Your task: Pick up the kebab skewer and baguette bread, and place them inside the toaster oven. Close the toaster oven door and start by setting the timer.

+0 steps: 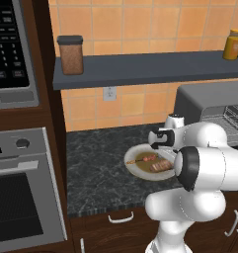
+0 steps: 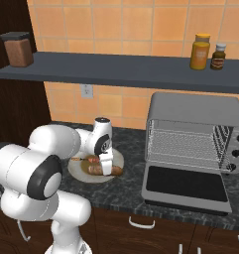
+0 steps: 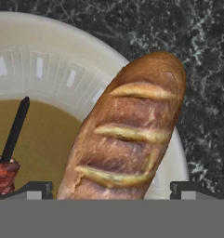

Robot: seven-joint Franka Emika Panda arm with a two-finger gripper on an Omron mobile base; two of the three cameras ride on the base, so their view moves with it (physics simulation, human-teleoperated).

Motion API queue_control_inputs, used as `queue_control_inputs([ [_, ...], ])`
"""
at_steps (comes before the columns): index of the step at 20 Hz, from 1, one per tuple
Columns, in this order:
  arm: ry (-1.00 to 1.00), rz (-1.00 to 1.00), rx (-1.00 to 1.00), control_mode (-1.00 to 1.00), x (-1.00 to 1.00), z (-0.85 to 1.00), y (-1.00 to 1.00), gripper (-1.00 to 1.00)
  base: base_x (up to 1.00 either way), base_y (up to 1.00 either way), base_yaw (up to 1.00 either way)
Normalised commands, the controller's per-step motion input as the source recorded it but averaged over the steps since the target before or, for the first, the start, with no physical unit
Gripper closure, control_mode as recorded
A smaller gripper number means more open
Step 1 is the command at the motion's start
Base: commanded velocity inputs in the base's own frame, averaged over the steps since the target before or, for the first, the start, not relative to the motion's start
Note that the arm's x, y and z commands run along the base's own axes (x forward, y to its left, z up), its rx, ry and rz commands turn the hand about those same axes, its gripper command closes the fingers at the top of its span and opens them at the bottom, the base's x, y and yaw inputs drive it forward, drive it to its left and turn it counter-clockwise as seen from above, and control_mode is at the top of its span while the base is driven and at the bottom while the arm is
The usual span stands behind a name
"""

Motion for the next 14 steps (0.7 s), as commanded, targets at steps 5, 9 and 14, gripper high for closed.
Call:
queue_control_inputs([
  [5,-0.03,-0.03,-0.01,-1.00,0.10,-0.18,0.00,-1.00,0.00,0.00,0.00],
  [9,-0.02,-0.01,-0.01,-1.00,0.00,-0.04,0.00,-1.00,0.00,0.00,0.00],
  [14,0.00,0.00,0.00,-1.00,0.00,0.00,0.00,-1.00,0.00,0.00,0.00],
])
